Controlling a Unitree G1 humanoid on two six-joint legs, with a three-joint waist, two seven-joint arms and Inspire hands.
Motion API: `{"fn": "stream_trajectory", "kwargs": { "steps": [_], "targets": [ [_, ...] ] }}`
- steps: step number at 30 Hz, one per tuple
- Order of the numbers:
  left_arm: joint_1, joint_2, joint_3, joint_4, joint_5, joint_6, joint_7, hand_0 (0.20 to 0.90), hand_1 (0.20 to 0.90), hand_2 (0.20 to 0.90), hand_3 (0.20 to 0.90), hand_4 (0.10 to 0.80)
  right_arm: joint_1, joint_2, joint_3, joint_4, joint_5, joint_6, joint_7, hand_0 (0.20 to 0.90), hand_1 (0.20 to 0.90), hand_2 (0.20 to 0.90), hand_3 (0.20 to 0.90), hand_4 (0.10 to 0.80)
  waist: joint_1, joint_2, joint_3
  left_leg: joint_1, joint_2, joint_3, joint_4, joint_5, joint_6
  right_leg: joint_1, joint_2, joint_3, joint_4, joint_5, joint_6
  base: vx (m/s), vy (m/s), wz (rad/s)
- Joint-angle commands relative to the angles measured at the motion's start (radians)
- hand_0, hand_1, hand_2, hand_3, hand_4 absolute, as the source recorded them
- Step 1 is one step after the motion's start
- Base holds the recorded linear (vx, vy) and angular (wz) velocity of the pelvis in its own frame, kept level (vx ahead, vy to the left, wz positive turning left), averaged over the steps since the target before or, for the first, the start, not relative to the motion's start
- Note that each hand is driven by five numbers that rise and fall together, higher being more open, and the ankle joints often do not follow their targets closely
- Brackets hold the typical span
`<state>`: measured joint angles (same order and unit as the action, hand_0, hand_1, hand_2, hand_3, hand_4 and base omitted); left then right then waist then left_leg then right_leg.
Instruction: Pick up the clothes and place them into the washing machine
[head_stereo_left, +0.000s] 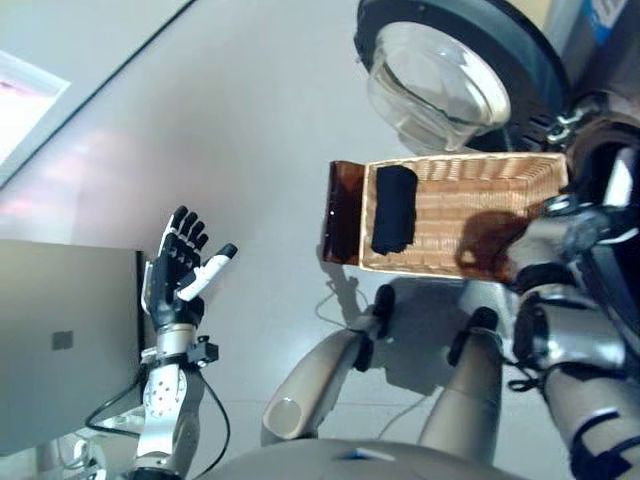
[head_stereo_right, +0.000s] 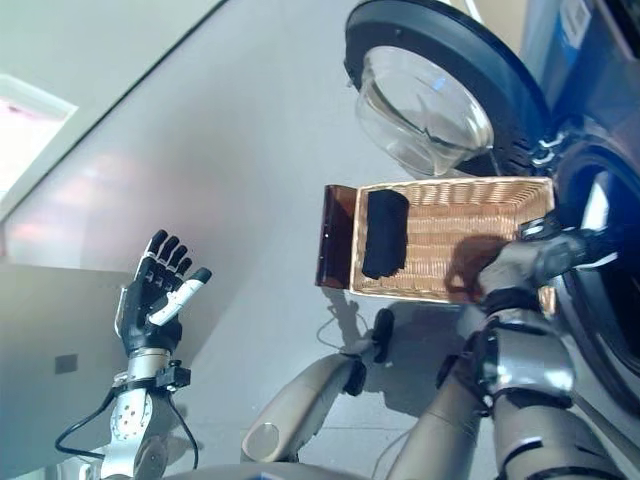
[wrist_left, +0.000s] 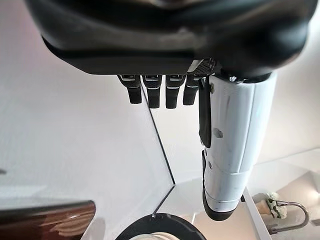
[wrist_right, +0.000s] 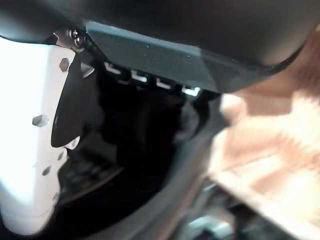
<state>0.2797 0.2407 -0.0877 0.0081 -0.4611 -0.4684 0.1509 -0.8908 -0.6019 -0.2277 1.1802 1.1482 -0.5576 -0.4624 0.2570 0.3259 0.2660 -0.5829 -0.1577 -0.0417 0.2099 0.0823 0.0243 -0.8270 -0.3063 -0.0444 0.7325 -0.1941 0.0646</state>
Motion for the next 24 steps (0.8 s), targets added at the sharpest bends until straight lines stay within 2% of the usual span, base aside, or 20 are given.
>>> {"fn": "stream_trajectory", "kwargs": {
  "steps": [1,2,4,5,7,8,11,13,14,15,18,23,24],
  "targets": [
    [-0.037,0.058,0.063,-0.09,0.002,-0.116,0.009,0.9,0.9,0.9,0.9,0.8,-0.192,-0.23,0.151,-0.107,-0.109,-0.052,0.067,0.9,0.9,0.9,0.9,0.8,0.021,0.026,-0.073,-0.044,-0.024,-0.015,0.016,-0.071,-0.038,0.109,0.031,-0.006,-0.096,-0.043,-0.022,0.055,0.018,-0.01],
    [-0.033,0.063,0.063,-0.095,-0.008,-0.113,0.004,0.9,0.9,0.9,0.9,0.8,-0.223,-0.27,0.182,-0.172,-0.112,-0.066,0.076,0.9,0.9,0.9,0.9,0.8,0.017,0.02,-0.08,-0.027,-0.027,-0.018,0.006,-0.069,-0.04,0.122,0.031,-0.004,-0.1,-0.046,-0.022,0.051,0.023,0.01],
    [-0.037,0.064,0.064,-0.084,-0.02,-0.11,0.001,0.9,0.9,0.9,0.9,0.8,-0.223,-0.29,0.198,-0.25,-0.122,-0.08,0.087,0.9,0.9,0.9,0.9,0.8,0.0,0.015,-0.079,-0.013,-0.028,-0.016,0.001,-0.07,-0.04,0.137,0.033,-0.002,-0.1,-0.05,-0.022,0.001,0.038,0.0],
    [-0.042,0.065,0.065,-0.077,-0.023,-0.109,-0.002,0.9,0.9,0.9,0.9,0.8,-0.211,-0.285,0.185,-0.282,-0.118,-0.092,0.088,0.9,0.9,0.9,0.9,0.8,-0.008,0.022,-0.07,-0.018,-0.024,-0.008,0.003,-0.047,-0.036,0.135,0.035,-0.014,-0.103,-0.02,-0.026,0.032,0.013,0.01],
    [-0.046,0.058,0.059,-0.052,-0.034,-0.106,-0.001,0.9,0.9,0.9,0.9,0.8,-0.182,-0.263,0.167,-0.293,-0.101,-0.107,0.101,0.9,0.9,0.9,0.9,0.8,-0.015,0.008,-0.077,0.005,-0.031,-0.017,-0.003,-0.069,-0.036,0.163,0.037,-0.008,-0.115,-0.038,-0.02,0.034,0.02,0.03],
    [-0.051,0.057,0.055,-0.043,-0.036,-0.105,0.0,0.9,0.9,0.9,0.9,0.8,-0.171,-0.248,0.162,-0.273,-0.098,-0.101,0.103,0.9,0.9,0.9,0.9,0.8,-0.018,0.01,-0.073,0.004,-0.026,-0.011,-0.006,-0.05,-0.032,0.16,0.04,-0.018,-0.122,-0.014,-0.021,-0.074,0.057,-0.08],
    [-0.067,0.044,0.047,-0.024,-0.043,-0.106,-0.007,0.9,0.9,0.9,0.9,0.8,-0.131,-0.208,0.153,-0.194,-0.116,-0.061,0.117,0.9,0.9,0.9,0.9,0.8,-0.024,0.003,-0.071,0.015,-0.016,-0.004,-0.01,-0.05,-0.027,0.179,0.047,-0.02,-0.154,0.01,-0.018,-0.038,0.033,-0.12],
    [-0.073,0.027,0.041,-0.014,-0.043,-0.104,-0.016,0.9,0.9,0.9,0.9,0.8,-0.073,-0.131,0.135,-0.164,-0.114,-0.044,0.138,0.9,0.9,0.9,0.9,0.8,-0.028,0.001,-0.07,0.022,-0.011,0.001,-0.013,-0.049,-0.024,0.192,0.05,-0.025,-0.168,0.017,-0.016,-0.025,0.012,-0.09],
    [-0.072,0.029,0.041,-0.014,-0.043,-0.104,-0.016,0.9,0.9,0.9,0.9,0.8,-0.07,-0.129,0.132,-0.165,-0.114,-0.045,0.139,0.9,0.9,0.9,0.9,0.8,-0.028,0.0,-0.071,0.023,-0.01,0.0,-0.014,-0.049,-0.024,0.194,0.051,-0.026,-0.17,0.018,-0.016,-0.027,0.0,-0.1],
    [-0.075,0.009,0.04,0.002,-0.047,-0.101,-0.019,0.9,0.9,0.9,0.9,0.8,0.009,-0.033,0.116,-0.161,-0.107,-0.042,0.16,0.9,0.9,0.9,0.9,0.8,-0.032,-0.002,-0.067,0.033,-0.005,-0.001,-0.018,-0.047,-0.023,0.208,0.055,-0.03,-0.185,0.024,-0.014,-0.032,-0.005,-0.12],
    [-0.079,-0.009,0.039,0.029,-0.046,-0.099,-0.023,0.9,0.9,0.9,0.9,0.8,0.129,0.108,0.116,-0.19,-0.113,-0.031,0.193,0.9,0.9,0.9,0.9,0.8,-0.039,-0.015,-0.061,0.052,0.003,-0.007,-0.023,-0.041,-0.024,0.243,0.061,-0.042,-0.212,0.035,-0.015,-0.036,-0.014,-0.08],
    [-0.086,-0.04,0.051,0.066,-0.043,-0.09,-0.023,0.9,0.9,0.9,0.9,0.8,0.299,0.31,0.2,-0.293,-0.155,0.001,0.242,0.9,0.9,0.9,0.9,0.8,-0.052,-0.057,-0.049,0.088,0.018,-0.017,-0.049,-0.023,-0.026,0.307,0.065,-0.074,-0.272,0.061,-0.012,-0.02,-0.026,0.01],
    [-0.084,-0.04,0.052,0.066,-0.043,-0.09,-0.023,0.9,0.9,0.9,0.9,0.8,0.302,0.312,0.201,-0.297,-0.156,0.001,0.24,0.9,0.9,0.9,0.9,0.8,-0.054,-0.057,-0.048,0.09,0.018,-0.018,-0.05,-0.022,-0.027,0.31,0.065,-0.076,-0.274,0.061,-0.012,-0.023,-0.04,0.02]
  ]
}}
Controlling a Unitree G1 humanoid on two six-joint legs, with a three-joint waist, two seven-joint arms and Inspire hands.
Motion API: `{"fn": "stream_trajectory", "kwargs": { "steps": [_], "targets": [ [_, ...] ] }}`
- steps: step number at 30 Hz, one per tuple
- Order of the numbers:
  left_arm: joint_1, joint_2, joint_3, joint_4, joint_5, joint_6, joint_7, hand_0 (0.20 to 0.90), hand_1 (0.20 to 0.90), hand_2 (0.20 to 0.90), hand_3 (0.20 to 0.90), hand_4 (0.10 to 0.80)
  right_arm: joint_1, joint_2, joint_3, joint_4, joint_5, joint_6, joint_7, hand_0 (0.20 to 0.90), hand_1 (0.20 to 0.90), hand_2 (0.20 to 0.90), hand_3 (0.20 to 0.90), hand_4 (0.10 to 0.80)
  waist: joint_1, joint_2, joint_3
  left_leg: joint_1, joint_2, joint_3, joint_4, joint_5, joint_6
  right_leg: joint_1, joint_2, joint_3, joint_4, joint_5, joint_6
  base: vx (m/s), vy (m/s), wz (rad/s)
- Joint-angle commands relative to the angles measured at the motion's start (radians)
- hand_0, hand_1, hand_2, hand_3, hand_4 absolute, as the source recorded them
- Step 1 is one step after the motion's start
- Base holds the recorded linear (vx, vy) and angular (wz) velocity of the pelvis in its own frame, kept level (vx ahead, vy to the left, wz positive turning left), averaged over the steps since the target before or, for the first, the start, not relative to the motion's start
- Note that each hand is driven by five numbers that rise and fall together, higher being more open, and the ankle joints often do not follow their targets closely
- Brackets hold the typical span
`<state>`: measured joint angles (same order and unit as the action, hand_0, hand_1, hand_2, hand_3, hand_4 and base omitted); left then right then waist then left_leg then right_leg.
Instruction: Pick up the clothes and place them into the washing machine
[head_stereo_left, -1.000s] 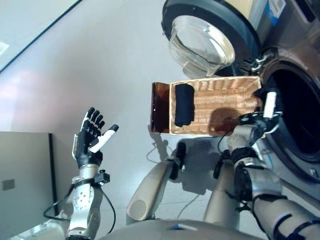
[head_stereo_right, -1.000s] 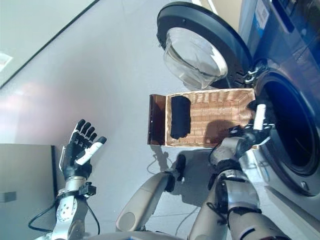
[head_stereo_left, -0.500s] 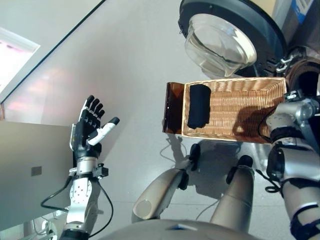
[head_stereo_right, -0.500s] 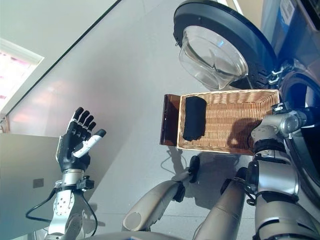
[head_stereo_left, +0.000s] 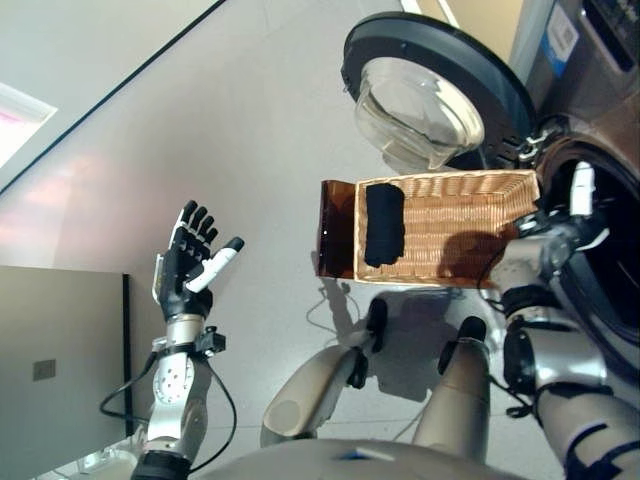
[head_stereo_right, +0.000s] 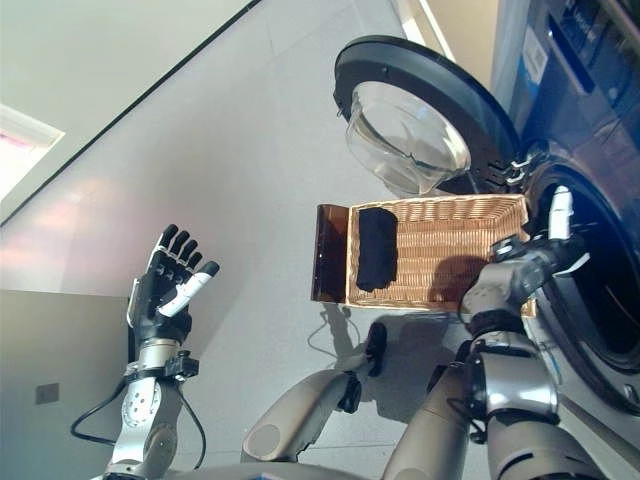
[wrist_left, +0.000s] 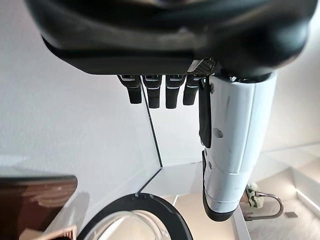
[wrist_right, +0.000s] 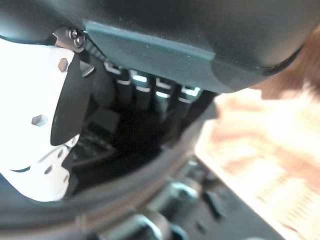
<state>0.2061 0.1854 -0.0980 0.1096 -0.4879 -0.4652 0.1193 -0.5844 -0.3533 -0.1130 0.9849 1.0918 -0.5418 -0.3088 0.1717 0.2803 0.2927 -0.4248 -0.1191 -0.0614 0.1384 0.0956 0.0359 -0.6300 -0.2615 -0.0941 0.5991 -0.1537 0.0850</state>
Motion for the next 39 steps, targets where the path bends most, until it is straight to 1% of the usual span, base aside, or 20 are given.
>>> {"fn": "stream_trajectory", "kwargs": {
  "steps": [1,2,3,4,6,9,10,11,12,13,14,15,16,17,21,23,25,26,33,39],
  "targets": [
    [-0.009,0.015,0.07,-0.032,-0.006,-0.088,0.008,0.9,0.9,0.9,0.9,0.8,0.031,0.086,0.15,-0.09,-0.197,0.023,0.072,0.9,0.9,0.9,0.9,0.8,0.032,-0.034,-0.072,-0.055,-0.015,-0.003,0.009,-0.028,-0.04,0.132,0.025,-0.037,-0.158,0.032,-0.031,-0.014,-0.05,0.08],
    [-0.006,0.013,0.075,-0.038,-0.002,-0.085,0.007,0.9,0.9,0.9,0.9,0.8,0.05,0.1,0.18,-0.108,-0.217,0.045,0.079,0.9,0.9,0.9,0.9,0.8,0.03,-0.047,-0.068,-0.049,-0.01,-0.005,0.004,-0.025,-0.041,0.145,0.027,-0.044,-0.172,0.037,-0.032,-0.014,-0.05,0.08],
    [-0.004,0.013,0.076,-0.038,-0.002,-0.085,0.007,0.9,0.9,0.9,0.9,0.8,0.052,0.101,0.18,-0.11,-0.218,0.045,0.078,0.9,0.9,0.9,0.9,0.8,0.028,-0.046,-0.067,-0.047,-0.01,-0.006,0.003,-0.025,-0.041,0.147,0.027,-0.045,-0.174,0.038,-0.032,0.002,-0.048,0.13],
    [0.005,0.02,0.088,-0.036,0.011,-0.078,0.007,0.9,0.9,0.9,0.9,0.8,0.064,0.107,0.237,-0.112,-0.334,0.088,0.034,0.9,0.9,0.9,0.9,0.8,0.027,-0.073,-0.064,-0.037,-0.005,-0.011,-0.001,-0.023,-0.041,0.166,0.033,-0.053,-0.194,0.048,-0.031,0.008,-0.046,0.11],
    [0.013,0.028,0.102,-0.04,0.019,-0.065,0.01,0.9,0.9,0.9,0.9,0.8,0.047,0.095,0.301,-0.079,-0.468,0.151,0.006,0.9,0.9,0.9,0.9,0.8,0.028,-0.104,-0.059,-0.03,0.001,-0.012,0.001,-0.025,-0.041,0.186,0.038,-0.062,-0.215,0.06,-0.029,0.01,-0.047,0.06],
    [0.025,0.036,0.116,-0.055,0.023,-0.047,0.0,0.9,0.9,0.9,0.9,0.8,0.015,0.081,0.354,-0.018,-0.558,0.21,-0.01,0.9,0.9,0.9,0.9,0.8,0.032,-0.141,-0.052,-0.021,0.01,-0.016,0.006,-0.029,-0.041,0.206,0.043,-0.071,-0.233,0.069,-0.029,0.014,-0.014,0.06],
    [0.025,0.036,0.116,-0.055,0.023,-0.047,0.0,0.9,0.9,0.9,0.9,0.8,0.014,0.081,0.354,-0.018,-0.559,0.21,-0.01,0.9,0.9,0.9,0.9,0.8,0.031,-0.141,-0.052,-0.021,0.01,-0.017,0.006,-0.029,-0.041,0.207,0.044,-0.071,-0.234,0.069,-0.029,0.0,0.0,0.0],
    [0.031,0.04,0.128,-0.074,0.027,-0.036,-0.006,0.9,0.9,0.9,0.9,0.8,-0.008,0.081,0.371,0.0,-0.604,0.235,-0.028,0.9,0.9,0.9,0.9,0.8,0.033,-0.165,-0.048,-0.018,0.014,-0.017,0.01,-0.032,-0.04,0.213,0.046,-0.075,-0.24,0.075,-0.028,0.0,0.0,0.0],
    [0.031,0.041,0.129,-0.074,0.027,-0.036,-0.006,0.9,0.9,0.9,0.9,0.8,-0.008,0.082,0.371,0.001,-0.604,0.234,-0.028,0.9,0.9,0.9,0.9,0.8,0.033,-0.165,-0.047,-0.018,0.014,-0.017,0.01,-0.032,-0.04,0.213,0.046,-0.075,-0.24,0.075,-0.028,0.0,0.0,0.0],
    [0.029,0.048,0.134,-0.089,0.031,-0.026,-0.016,0.9,0.9,0.9,0.9,0.8,-0.052,0.056,0.435,0.052,-0.759,0.283,-0.047,0.9,0.9,0.9,0.9,0.8,0.038,-0.187,-0.044,-0.021,0.017,-0.021,0.016,-0.033,-0.04,0.218,0.049,-0.083,-0.246,0.079,-0.029,0.0,0.0,0.0],
    [0.029,0.048,0.135,-0.089,0.032,-0.026,-0.016,0.9,0.9,0.9,0.9,0.8,-0.052,0.057,0.435,0.051,-0.76,0.284,-0.048,0.9,0.9,0.9,0.9,0.8,0.037,-0.186,-0.043,-0.021,0.017,-0.021,0.016,-0.034,-0.04,0.218,0.049,-0.083,-0.246,0.079,-0.029,0.0,0.0,0.0],
    [0.034,0.056,0.151,-0.121,0.052,-0.02,-0.02,0.9,0.9,0.9,0.9,0.8,-0.069,0.029,0.492,0.031,-0.909,0.318,-0.072,0.9,0.9,0.9,0.9,0.8,0.038,-0.209,-0.039,-0.026,0.02,-0.025,0.022,-0.036,-0.04,0.218,0.053,-0.09,-0.248,0.08,-0.029,0.0,0.0,0.0],
    [0.035,0.056,0.151,-0.122,0.052,-0.02,-0.02,0.9,0.9,0.9,0.9,0.8,-0.069,0.029,0.492,0.031,-0.91,0.319,-0.072,0.9,0.9,0.9,0.9,0.8,0.038,-0.209,-0.039,-0.026,0.02,-0.025,0.023,-0.036,-0.04,0.217,0.053,-0.09,-0.248,0.079,-0.029,0.02,-0.03,0.05],
    [0.03,0.064,0.159,-0.152,0.08,-0.018,-0.023,0.9,0.9,0.9,0.9,0.8,-0.082,0.011,0.498,0.096,-0.968,0.339,-0.083,0.9,0.9,0.9,0.9,0.8,0.044,-0.231,-0.031,-0.031,0.02,-0.034,0.031,-0.039,-0.04,0.219,0.053,-0.1,-0.249,0.079,-0.03,0.015,-0.034,0.08],
    [0.02,0.07,0.155,-0.182,0.103,-0.014,-0.03,0.9,0.9,0.9,0.9,0.8,-0.101,0.031,0.424,0.234,-0.846,0.325,-0.083,0.9,0.9,0.9,0.9,0.8,0.061,-0.257,-0.022,-0.042,0.016,-0.048,0.046,-0.047,-0.04,0.218,0.052,-0.113,-0.243,0.073,-0.033,0.022,-0.036,0.1],
    [0.007,0.076,0.164,-0.203,0.115,-0.008,-0.033,0.9,0.9,0.9,0.9,0.8,-0.107,0.053,0.376,0.305,-0.747,0.312,-0.073,0.9,0.9,0.9,0.9,0.8,0.073,-0.28,-0.011,-0.056,0.013,-0.054,0.067,-0.059,-0.04,0.216,0.052,-0.12,-0.239,0.068,-0.035,0.012,-0.021,0.16],
    [-0.006,0.079,0.176,-0.226,0.12,-0.007,-0.027,0.9,0.9,0.9,0.9,0.8,-0.114,0.063,0.381,0.326,-0.741,0.312,-0.073,0.9,0.9,0.9,0.9,0.8,0.085,-0.29,0.0,-0.072,0.014,-0.054,0.079,-0.064,-0.041,0.207,0.051,-0.126,-0.234,0.067,-0.037,0.037,-0.036,0.04],
    [-0.012,0.08,0.185,-0.231,0.125,-0.012,-0.017,0.9,0.9,0.9,0.9,0.8,-0.114,0.067,0.381,0.332,-0.734,0.311,-0.075,0.9,0.9,0.9,0.9,0.8,0.086,-0.299,0.004,-0.067,0.013,-0.058,0.087,-0.096,-0.044,0.21,0.052,-0.117,-0.224,0.038,-0.033,0.089,-0.046,0.04],
    [-0.085,0.065,0.194,-0.28,0.161,-0.039,0.053,0.9,0.9,0.9,0.9,0.8,-0.139,0.109,0.384,0.345,-0.676,0.291,-0.073,0.9,0.9,0.9,0.9,0.8,0.12,-0.326,0.046,-0.132,0.013,-0.064,0.141,-0.119,-0.046,0.169,0.05,-0.132,-0.194,0.023,-0.041,0.009,-0.017,0.1],
    [-0.128,0.06,0.178,-0.306,0.179,-0.058,0.089,0.9,0.9,0.9,0.9,0.8,-0.156,0.132,0.372,0.338,-0.599,0.271,-0.065,0.9,0.9,0.9,0.9,0.8,0.146,-0.333,0.074,-0.164,0.01,-0.07,0.17,-0.132,-0.046,0.155,0.043,-0.14,-0.176,0.016,-0.043,0.017,-0.004,0.03]
  ]
}}
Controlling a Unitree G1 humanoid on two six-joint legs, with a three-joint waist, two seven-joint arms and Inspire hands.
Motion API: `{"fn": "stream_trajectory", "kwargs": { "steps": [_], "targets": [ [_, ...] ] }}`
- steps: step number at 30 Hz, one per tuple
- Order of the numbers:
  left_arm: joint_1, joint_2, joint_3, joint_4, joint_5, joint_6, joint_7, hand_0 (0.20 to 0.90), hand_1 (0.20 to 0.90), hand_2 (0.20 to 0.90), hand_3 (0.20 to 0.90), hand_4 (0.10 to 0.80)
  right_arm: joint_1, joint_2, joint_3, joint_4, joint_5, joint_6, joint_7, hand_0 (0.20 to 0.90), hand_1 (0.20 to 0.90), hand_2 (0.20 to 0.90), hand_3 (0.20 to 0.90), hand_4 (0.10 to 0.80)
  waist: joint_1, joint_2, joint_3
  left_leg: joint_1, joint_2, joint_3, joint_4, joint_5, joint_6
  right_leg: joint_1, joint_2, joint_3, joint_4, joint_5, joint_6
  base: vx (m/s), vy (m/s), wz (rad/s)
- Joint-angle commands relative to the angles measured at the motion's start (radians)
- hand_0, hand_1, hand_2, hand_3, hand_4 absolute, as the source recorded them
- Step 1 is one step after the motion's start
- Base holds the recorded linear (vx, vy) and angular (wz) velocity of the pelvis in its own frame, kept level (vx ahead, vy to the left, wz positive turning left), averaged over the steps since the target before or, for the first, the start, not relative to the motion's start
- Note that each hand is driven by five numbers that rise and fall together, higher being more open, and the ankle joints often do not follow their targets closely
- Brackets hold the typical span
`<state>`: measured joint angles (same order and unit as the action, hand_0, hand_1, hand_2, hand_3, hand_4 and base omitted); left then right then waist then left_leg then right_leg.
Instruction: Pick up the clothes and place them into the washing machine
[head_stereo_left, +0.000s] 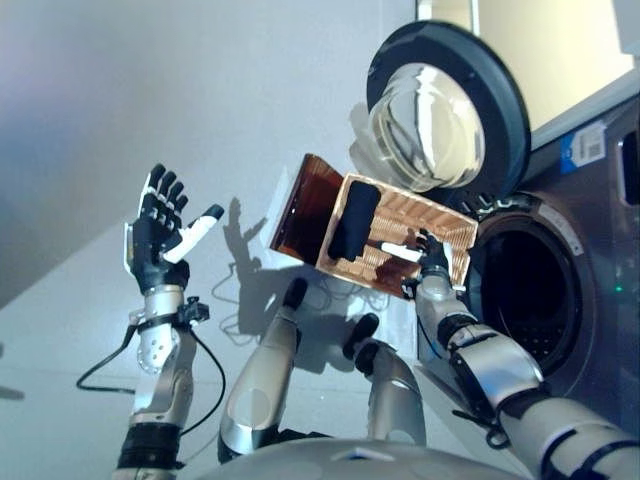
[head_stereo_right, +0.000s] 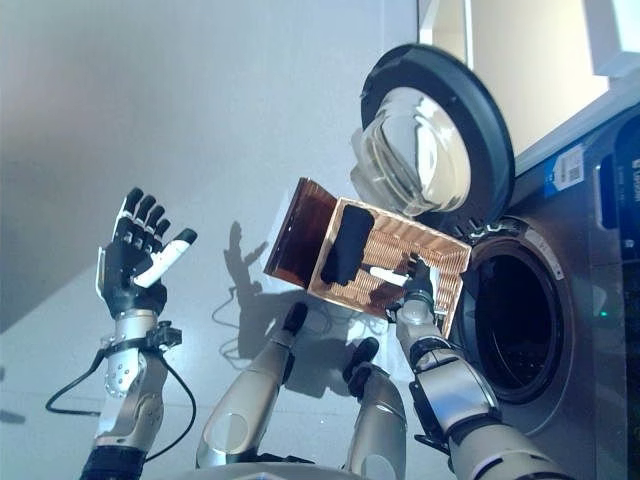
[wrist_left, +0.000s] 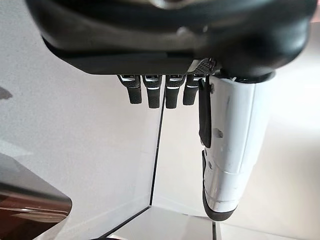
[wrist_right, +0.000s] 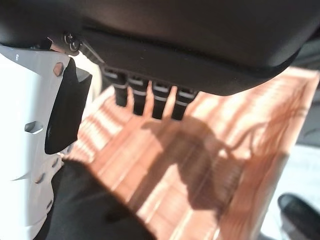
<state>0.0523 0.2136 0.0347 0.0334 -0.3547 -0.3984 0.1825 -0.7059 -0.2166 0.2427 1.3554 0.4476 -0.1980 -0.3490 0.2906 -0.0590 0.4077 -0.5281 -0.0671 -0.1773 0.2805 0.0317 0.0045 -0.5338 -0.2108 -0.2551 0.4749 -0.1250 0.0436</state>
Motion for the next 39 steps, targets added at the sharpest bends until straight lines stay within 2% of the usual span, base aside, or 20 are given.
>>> {"fn": "stream_trajectory", "kwargs": {
  "steps": [1,12,18,29,32,35,36,37,39],
  "targets": [
    [0.021,0.034,0.043,-0.232,0.05,-0.127,0.03,0.9,0.9,0.9,0.9,0.8,-0.04,-0.004,0.016,-0.033,0.052,-0.075,-0.026,0.9,0.9,0.9,0.9,0.8,0.032,0.006,-0.038,-0.065,-0.043,0.045,0.032,-0.07,-0.014,0.058,-0.009,0.018,-0.051,-0.014,-0.002,0.041,-0.014,0.1],
    [-0.034,0.043,0.024,-0.256,0.07,-0.143,0.072,0.9,0.9,0.9,0.9,0.8,-0.064,0.021,0.008,-0.03,0.103,-0.089,-0.033,0.9,0.9,0.9,0.9,0.8,0.072,0.004,-0.016,-0.121,-0.063,0.026,0.08,-0.089,-0.009,0.036,-0.026,-0.008,-0.011,-0.039,-0.006,0.039,-0.01,0.13],
    [-0.05,0.051,0.017,-0.243,0.079,-0.14,0.087,0.9,0.9,0.9,0.9,0.8,-0.088,0.017,-0.012,-0.008,0.124,-0.092,-0.042,0.9,0.9,0.9,0.9,0.8,0.09,0.016,-0.008,-0.145,-0.079,0.012,0.091,-0.09,-0.005,0.03,-0.039,-0.027,0.008,-0.05,-0.005,0.036,-0.014,0.17],
    [-0.024,0.061,-0.014,-0.171,0.067,-0.114,0.082,0.9,0.9,0.9,0.9,0.8,-0.141,-0.018,-0.047,0.038,0.131,-0.073,-0.063,0.9,0.9,0.9,0.9,0.8,0.11,0.042,0.0,-0.159,-0.089,0.004,0.084,-0.083,-0.001,0.018,-0.056,-0.034,0.017,-0.052,-0.002,0.015,0.002,0.07],
    [-0.005,0.068,-0.026,-0.098,0.058,-0.088,0.073,0.9,0.9,0.9,0.9,0.8,-0.153,-0.023,-0.053,0.051,0.125,-0.063,-0.068,0.9,0.9,0.9,0.9,0.8,0.109,0.051,0.0,-0.165,-0.092,0.003,0.09,-0.082,0.001,0.011,-0.056,-0.032,0.024,-0.055,-0.001,0.0,0.0,0.0],
    [0.003,0.117,-0.049,0.053,0.123,-0.023,0.07,0.9,0.9,0.9,0.9,0.8,-0.172,-0.034,-0.057,0.057,0.111,-0.048,-0.069,0.9,0.9,0.9,0.9,0.8,0.104,0.064,0.002,-0.17,-0.092,0.003,0.092,-0.08,0.002,0.006,-0.057,-0.031,0.032,-0.056,0.0,-0.005,0.006,0.03],
    [0.0,0.118,-0.051,0.057,0.124,-0.025,0.071,0.9,0.9,0.9,0.9,0.8,-0.172,-0.034,-0.058,0.057,0.111,-0.048,-0.069,0.9,0.9,0.9,0.9,0.8,0.104,0.064,0.002,-0.17,-0.092,0.002,0.092,-0.08,0.002,0.006,-0.057,-0.032,0.032,-0.057,0.0,-0.015,0.039,0.0],
    [0.02,0.13,-0.057,0.208,0.159,0.055,0.059,0.9,0.9,0.9,0.9,0.8,-0.182,-0.04,-0.069,0.063,0.097,-0.033,-0.067,0.9,0.9,0.9,0.9,0.8,0.1,0.075,0.002,-0.17,-0.092,0.005,0.092,-0.08,0.003,0.003,-0.058,-0.027,0.033,-0.055,0.003,-0.007,0.044,0.02],
    [0.036,0.142,-0.049,0.297,0.214,0.084,0.071,0.9,0.9,0.9,0.9,0.8,-0.192,-0.042,-0.086,0.069,0.088,-0.018,-0.074,0.9,0.9,0.9,0.9,0.8,0.102,0.089,0.002,-0.169,-0.093,0.006,0.098,-0.082,0.004,0.003,-0.06,-0.025,0.037,-0.056,0.005,0.0,0.047,0.03]
  ]
}}
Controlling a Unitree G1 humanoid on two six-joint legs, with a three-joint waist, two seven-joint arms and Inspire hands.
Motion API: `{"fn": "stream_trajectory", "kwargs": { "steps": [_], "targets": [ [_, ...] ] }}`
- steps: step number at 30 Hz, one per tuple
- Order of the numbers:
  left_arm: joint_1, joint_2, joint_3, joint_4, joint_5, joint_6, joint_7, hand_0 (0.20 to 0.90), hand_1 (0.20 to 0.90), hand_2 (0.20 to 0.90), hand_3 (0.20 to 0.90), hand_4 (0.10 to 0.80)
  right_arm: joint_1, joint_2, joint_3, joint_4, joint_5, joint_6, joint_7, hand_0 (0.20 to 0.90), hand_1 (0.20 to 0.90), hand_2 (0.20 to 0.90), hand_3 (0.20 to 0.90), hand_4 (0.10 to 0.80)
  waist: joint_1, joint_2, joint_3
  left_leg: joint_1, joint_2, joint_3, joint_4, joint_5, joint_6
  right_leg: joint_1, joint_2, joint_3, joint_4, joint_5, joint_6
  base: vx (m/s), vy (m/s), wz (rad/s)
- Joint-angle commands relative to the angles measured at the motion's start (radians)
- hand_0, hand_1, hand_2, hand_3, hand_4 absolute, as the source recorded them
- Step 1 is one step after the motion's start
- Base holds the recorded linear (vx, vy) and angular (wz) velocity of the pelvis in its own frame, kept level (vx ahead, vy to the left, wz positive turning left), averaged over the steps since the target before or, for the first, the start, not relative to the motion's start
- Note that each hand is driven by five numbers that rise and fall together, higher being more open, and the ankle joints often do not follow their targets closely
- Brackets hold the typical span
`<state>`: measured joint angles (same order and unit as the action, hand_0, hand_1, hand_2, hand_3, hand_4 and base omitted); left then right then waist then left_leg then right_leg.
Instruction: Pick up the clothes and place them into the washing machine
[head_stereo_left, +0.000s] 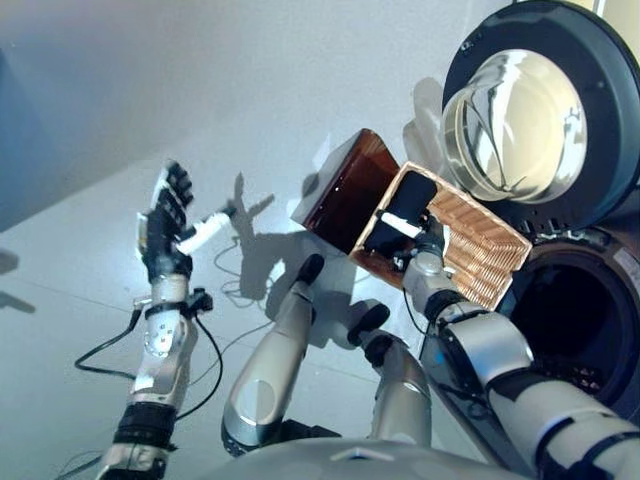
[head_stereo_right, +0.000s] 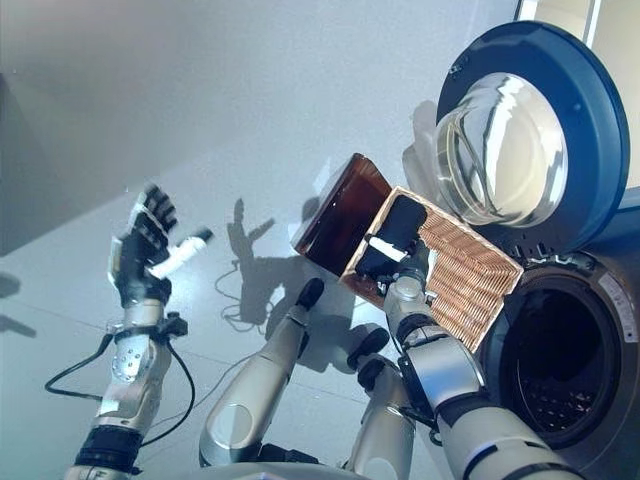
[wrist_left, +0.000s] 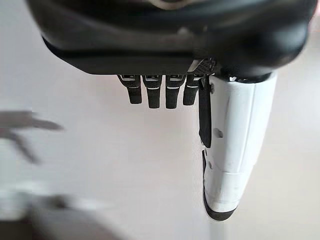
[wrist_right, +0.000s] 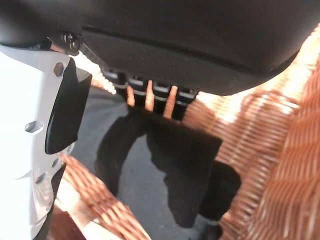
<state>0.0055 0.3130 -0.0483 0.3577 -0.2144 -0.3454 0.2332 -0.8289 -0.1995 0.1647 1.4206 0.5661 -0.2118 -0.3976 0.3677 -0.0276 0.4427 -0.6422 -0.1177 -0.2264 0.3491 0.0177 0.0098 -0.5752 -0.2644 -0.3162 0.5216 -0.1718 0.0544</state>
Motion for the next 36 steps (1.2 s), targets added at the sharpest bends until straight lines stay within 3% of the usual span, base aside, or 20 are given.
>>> {"fn": "stream_trajectory", "kwargs": {
  "steps": [1,2,3,24,29,35,36],
  "targets": [
    [0.092,0.047,0.037,0.005,0.086,0.035,0.023,0.9,0.9,0.9,0.9,0.8,-0.072,-0.06,-0.013,0.002,-0.027,-0.007,-0.03,0.785,0.785,0.785,0.785,0.718,0.027,0.06,-0.034,-0.054,-0.042,0.055,0.031,-0.069,-0.001,0.046,-0.007,0.038,-0.008,-0.011,-0.005,0.0,0.0,0.0],
    [0.099,0.055,0.037,0.028,0.109,0.04,0.029,0.9,0.9,0.9,0.9,0.8,-0.074,-0.06,-0.018,0.0,-0.027,-0.007,-0.032,0.439,0.439,0.439,0.439,0.471,0.028,0.061,-0.035,-0.051,-0.043,0.054,0.03,-0.07,-0.001,0.049,-0.007,0.038,-0.008,-0.013,-0.003,0.029,0.011,0.03],
    [0.102,0.066,0.043,0.075,0.133,0.05,0.03,0.9,0.9,0.9,0.9,0.8,-0.072,-0.058,-0.023,-0.003,-0.025,-0.01,-0.031,0.214,0.214,0.214,0.214,0.31,0.032,0.064,-0.039,-0.052,-0.045,0.055,0.034,-0.071,-0.001,0.05,-0.008,0.037,-0.008,-0.015,-0.002,0.023,0.004,0.06],
    [0.079,0.072,0.037,0.15,0.139,0.011,0.076,0.9,0.9,0.9,0.9,0.8,-0.012,-0.099,-0.078,-0.004,-0.047,-0.018,-0.054,0.2,0.2,0.2,0.2,0.3,0.018,0.041,-0.077,0.017,-0.039,0.055,0.009,-0.079,0.002,0.114,-0.009,0.039,-0.037,-0.011,0.007,0.004,-0.001,0.01],
    [0.093,0.064,0.029,0.189,0.138,0.014,0.069,0.9,0.9,0.9,0.9,0.8,0.048,-0.119,-0.109,-0.017,-0.052,-0.019,-0.061,0.2,0.2,0.2,0.2,0.3,-0.002,0.04,-0.099,0.063,-0.033,0.067,-0.018,-0.074,0.002,0.159,-0.003,0.045,-0.074,0.002,0.011,0.007,0.012,-0.05],
    [0.111,0.056,0.022,0.308,0.13,0.012,0.061,0.9,0.9,0.9,0.9,0.8,0.163,-0.133,-0.175,-0.094,-0.016,-0.054,-0.047,0.2,0.2,0.2,0.2,0.3,-0.067,0.044,-0.141,0.147,-0.021,0.097,-0.068,-0.061,0.0,0.236,0.006,0.067,-0.151,0.03,0.021,0.0,0.057,-0.17],
    [0.118,0.045,0.015,0.347,0.124,0.01,0.057,0.9,0.9,0.9,0.9,0.8,0.207,-0.124,-0.202,-0.143,0.016,-0.079,-0.04,0.2,0.2,0.2,0.2,0.3,-0.092,0.058,-0.148,0.165,-0.017,0.113,-0.089,-0.026,0.002,0.246,0.008,0.068,-0.174,0.064,0.021,-0.084,0.112,-0.26]
  ]
}}
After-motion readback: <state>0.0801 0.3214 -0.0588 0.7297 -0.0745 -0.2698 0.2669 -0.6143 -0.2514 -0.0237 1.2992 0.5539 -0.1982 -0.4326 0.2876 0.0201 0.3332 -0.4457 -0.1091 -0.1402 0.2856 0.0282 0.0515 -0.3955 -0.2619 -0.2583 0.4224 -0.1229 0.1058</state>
